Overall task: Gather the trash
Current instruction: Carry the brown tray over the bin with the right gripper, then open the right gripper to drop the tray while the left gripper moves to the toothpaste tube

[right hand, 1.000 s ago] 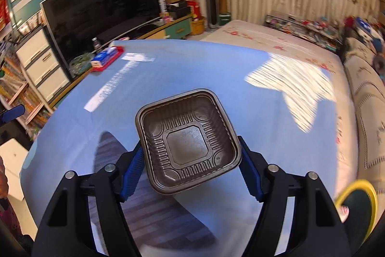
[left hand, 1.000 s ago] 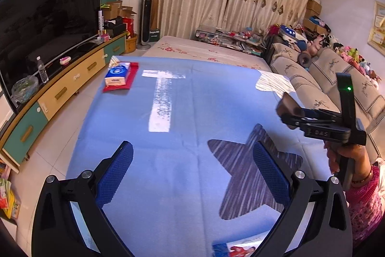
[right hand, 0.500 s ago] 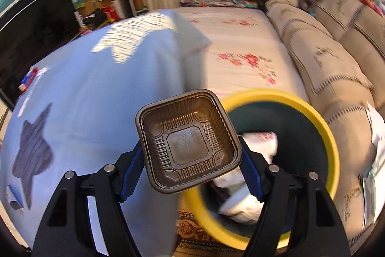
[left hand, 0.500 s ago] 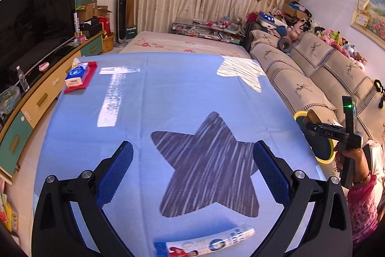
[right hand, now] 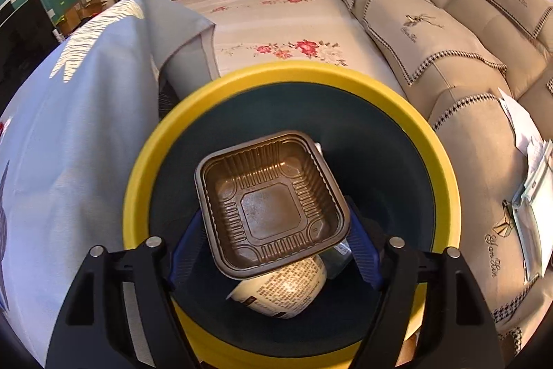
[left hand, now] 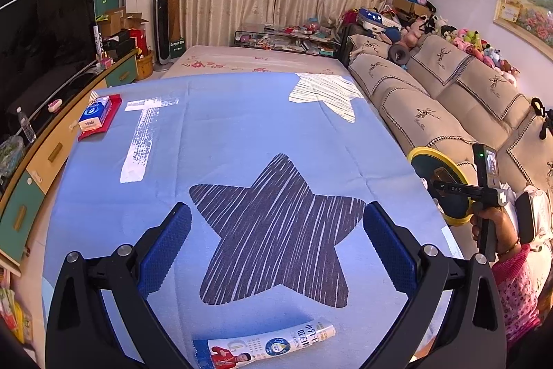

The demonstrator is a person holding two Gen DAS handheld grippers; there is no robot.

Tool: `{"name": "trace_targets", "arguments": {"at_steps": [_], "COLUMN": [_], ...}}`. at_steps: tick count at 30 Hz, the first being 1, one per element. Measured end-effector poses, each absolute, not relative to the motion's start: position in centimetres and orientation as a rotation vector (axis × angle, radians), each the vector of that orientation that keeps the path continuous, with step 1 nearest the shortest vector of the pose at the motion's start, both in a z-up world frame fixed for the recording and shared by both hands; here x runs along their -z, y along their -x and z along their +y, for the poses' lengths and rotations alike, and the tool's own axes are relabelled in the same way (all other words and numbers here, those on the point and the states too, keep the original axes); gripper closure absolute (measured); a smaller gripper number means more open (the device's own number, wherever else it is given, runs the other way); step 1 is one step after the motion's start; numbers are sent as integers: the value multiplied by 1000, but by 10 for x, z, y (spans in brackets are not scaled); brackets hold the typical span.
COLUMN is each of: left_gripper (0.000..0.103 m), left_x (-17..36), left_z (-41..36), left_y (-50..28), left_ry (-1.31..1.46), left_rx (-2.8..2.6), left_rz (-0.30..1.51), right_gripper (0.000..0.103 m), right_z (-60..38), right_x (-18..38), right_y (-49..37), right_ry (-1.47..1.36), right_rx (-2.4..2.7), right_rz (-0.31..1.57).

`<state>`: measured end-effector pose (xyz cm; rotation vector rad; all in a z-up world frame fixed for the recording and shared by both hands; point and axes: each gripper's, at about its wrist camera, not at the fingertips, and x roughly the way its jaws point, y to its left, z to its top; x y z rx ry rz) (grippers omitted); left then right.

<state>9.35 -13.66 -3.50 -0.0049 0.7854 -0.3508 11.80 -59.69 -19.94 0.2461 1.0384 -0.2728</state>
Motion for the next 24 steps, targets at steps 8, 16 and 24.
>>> {"name": "trace_targets", "arguments": {"at_steps": [8,16,24], "left_gripper": [5,5,5], "left_x": [40,55,72], "left_z": [-136,-131,-138], "left_y": [-93,-85,-67], "left_ry": [-34,-124,-360], "left_rx": [412,578,840], "left_rz": [807,824,827], "right_gripper": [24,23,23], "right_z": [-586,-564,-546], "right_x": [187,173,156], "right_y": [-113,-118,-110], "right_ry": [-230,-193,-198], "right_rx": [297,274,250], "right_rz": [1008,1001,978]}}
